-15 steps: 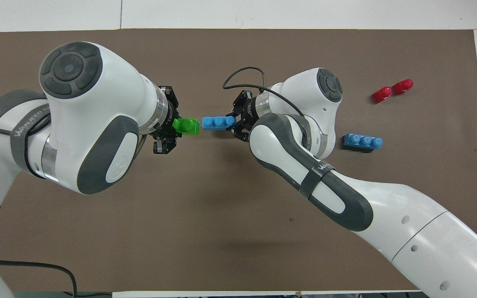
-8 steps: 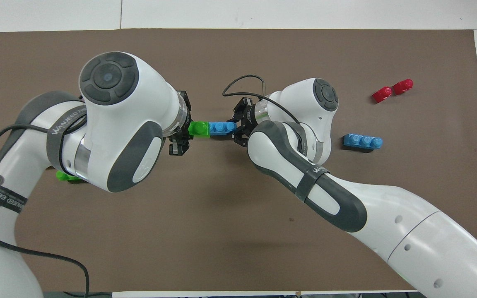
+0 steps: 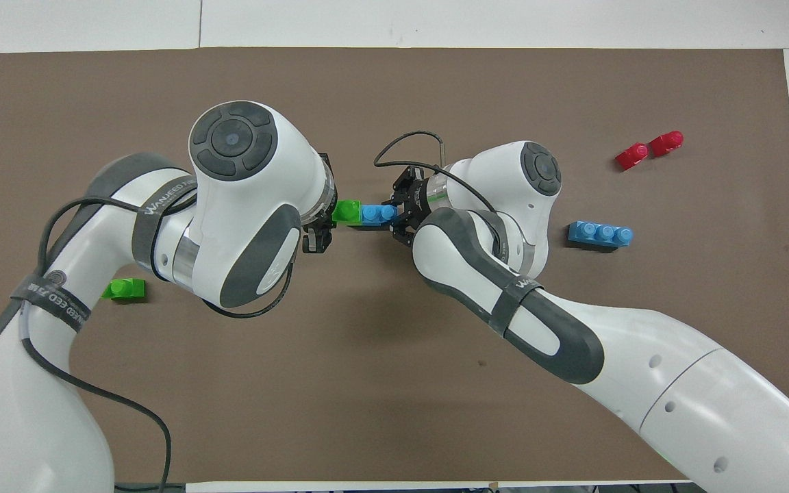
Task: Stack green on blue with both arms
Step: 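Lower the green brick onto the blue brick with the left gripper, then press the green brick down onto the blue brick with both grippers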
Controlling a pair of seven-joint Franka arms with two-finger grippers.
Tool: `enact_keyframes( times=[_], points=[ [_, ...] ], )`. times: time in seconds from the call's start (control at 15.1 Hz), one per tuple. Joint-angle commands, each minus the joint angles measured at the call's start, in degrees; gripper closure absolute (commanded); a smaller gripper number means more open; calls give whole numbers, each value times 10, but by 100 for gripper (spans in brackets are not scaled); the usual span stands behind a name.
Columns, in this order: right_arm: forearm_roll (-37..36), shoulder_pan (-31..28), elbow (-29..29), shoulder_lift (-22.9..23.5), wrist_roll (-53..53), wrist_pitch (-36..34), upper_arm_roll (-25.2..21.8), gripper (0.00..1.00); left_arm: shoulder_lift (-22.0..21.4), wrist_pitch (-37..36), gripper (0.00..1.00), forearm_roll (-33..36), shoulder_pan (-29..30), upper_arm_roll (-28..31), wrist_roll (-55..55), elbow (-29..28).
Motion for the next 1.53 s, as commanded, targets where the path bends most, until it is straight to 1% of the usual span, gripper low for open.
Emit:
enact_keyframes(
  times=[0.0, 0.13, 0.2, 0.4, 0.93, 1.2, 1.46],
  points=[
    [15, -5, -23, -3, -24, 21, 4, 100, 23, 29, 100, 22, -15, 8, -14, -3],
    [16, -5, -23, -2, -24, 21, 4, 100, 49, 38, 100, 36, -17, 8, -14, 7],
    [28, -4, -23, -2, -25, 21, 4, 100, 53, 51, 100, 39, -21, 8, -14, 4],
    [30, -3, -22, -2, -26, 22, 4, 100, 63, 84, 100, 39, -20, 8, -14, 0],
    [31, -3, -22, -2, -28, 26, 4, 100, 76, 107, 100, 53, -32, 8, -14, -26],
    [31, -3, -23, -2, -28, 26, 4, 100, 80, 135, 100, 57, -32, 9, -15, -45],
    [31, -2, -23, -2, -28, 26, 4, 100, 81, 160, 100, 72, -24, 14, -11, -45]
  ],
)
